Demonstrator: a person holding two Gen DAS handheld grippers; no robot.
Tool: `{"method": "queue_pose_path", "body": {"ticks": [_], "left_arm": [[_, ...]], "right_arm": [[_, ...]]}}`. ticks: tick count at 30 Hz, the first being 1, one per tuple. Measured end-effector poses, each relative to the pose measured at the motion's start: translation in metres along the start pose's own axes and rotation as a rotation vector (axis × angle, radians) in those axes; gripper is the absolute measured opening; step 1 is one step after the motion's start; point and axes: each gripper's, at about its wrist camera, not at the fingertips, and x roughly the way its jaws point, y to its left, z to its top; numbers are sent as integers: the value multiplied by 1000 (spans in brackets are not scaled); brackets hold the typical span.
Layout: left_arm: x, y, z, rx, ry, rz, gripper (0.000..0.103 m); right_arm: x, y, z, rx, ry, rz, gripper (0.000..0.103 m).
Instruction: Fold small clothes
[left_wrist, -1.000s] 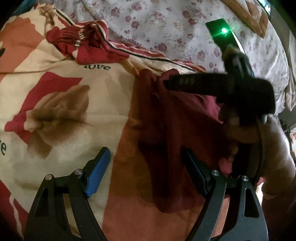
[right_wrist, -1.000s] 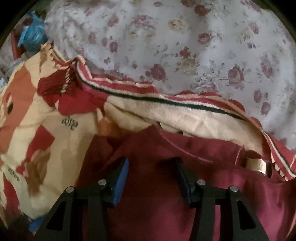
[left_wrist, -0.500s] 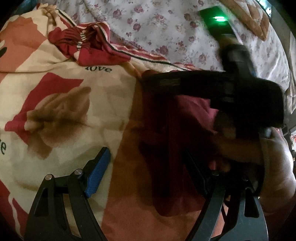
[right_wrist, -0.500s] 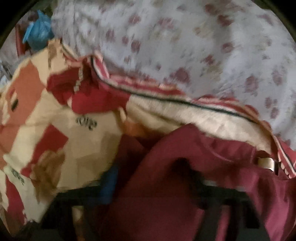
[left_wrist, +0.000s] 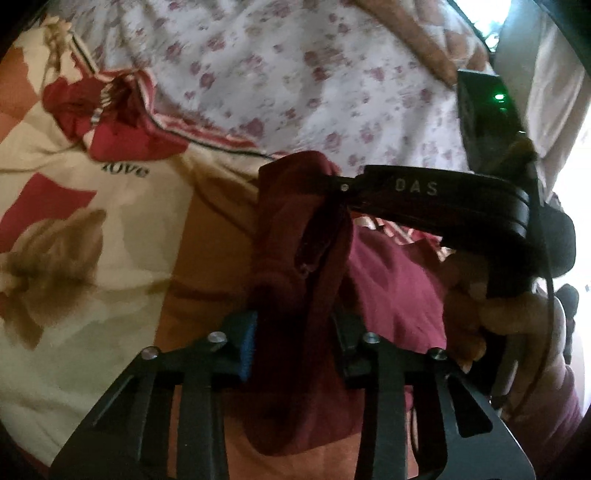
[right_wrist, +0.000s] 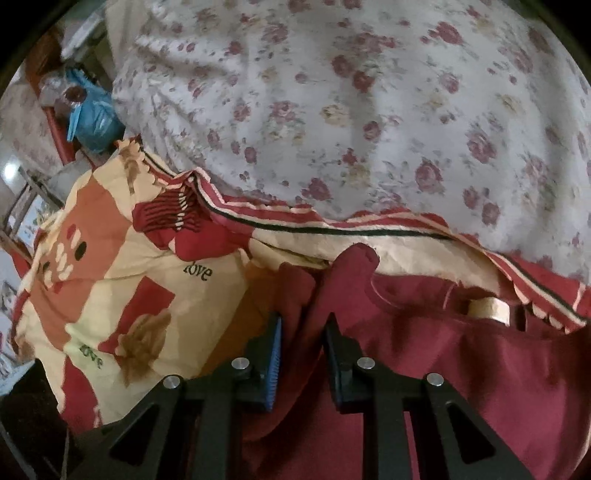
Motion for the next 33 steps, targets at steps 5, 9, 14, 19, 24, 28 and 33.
{"method": "queue_pose_path", "body": {"ticks": [5,9,14,19,24,28,33], "left_arm": [[-5,-13,3,46,-15,-14,31],[-5,-16,4,57,-5,-1,31],[-6,-19,4,76,38,35,32],[-15,-24,-4,98,32,90,77],[-5,-34,-8,140,25,102,76],[-4,-34,-4,99,33,36,25],[-18,-55,-2,116,8,-15,17]], "right_arm": [[-5,9,7,2,36,14,84],[36,19,5,-11,176,-19,84],[47,29,-1,-124,140,-81,34],[14,10,-5,-103,50,-44,25],[-5,-6,-4,-38,11,26,25],[-14,-12,-8,-13,3,56,25],[-33,-19,-12,-14,-19,83,25]]}}
